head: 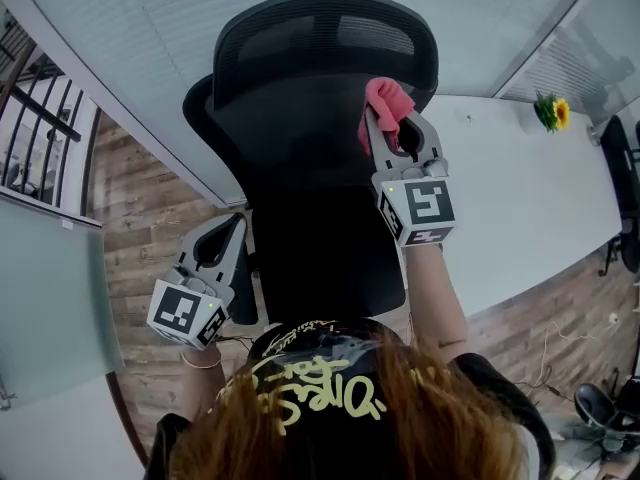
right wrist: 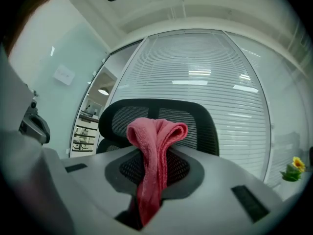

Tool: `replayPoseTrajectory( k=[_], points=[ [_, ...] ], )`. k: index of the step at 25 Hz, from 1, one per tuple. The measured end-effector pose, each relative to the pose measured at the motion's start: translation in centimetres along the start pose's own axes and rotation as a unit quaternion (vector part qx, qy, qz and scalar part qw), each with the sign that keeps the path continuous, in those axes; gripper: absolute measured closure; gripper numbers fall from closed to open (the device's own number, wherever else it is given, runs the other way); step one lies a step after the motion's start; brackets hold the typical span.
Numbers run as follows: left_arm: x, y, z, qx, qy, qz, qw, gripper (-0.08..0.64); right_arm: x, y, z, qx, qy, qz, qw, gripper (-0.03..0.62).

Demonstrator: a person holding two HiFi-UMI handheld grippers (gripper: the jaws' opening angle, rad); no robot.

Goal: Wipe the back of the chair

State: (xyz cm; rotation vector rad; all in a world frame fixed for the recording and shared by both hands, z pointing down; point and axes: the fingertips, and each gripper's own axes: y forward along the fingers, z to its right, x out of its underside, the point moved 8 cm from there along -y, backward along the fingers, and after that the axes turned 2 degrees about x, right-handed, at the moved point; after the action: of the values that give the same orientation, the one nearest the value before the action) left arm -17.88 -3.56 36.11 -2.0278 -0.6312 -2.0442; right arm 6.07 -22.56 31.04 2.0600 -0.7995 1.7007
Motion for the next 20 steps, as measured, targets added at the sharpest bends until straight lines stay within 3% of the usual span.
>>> replayPoseTrajectory(
  k=[9, 20],
  points=[
    [-0.2, 2.2, 3.2, -0.015, -0.005, -0.001, 0.9999, 0.566, 1.4, -2.0, 5.0, 0.022, -0.027, -0.008, 0.999, 0.526],
    [-0.3, 3.5, 6.6, -0.029, -0.004, -0.004, 0.9996, 0.566, 2.2, -2.4, 7.9, 0.014, -0.083, -0.017, 0.996, 0.526]
  ],
)
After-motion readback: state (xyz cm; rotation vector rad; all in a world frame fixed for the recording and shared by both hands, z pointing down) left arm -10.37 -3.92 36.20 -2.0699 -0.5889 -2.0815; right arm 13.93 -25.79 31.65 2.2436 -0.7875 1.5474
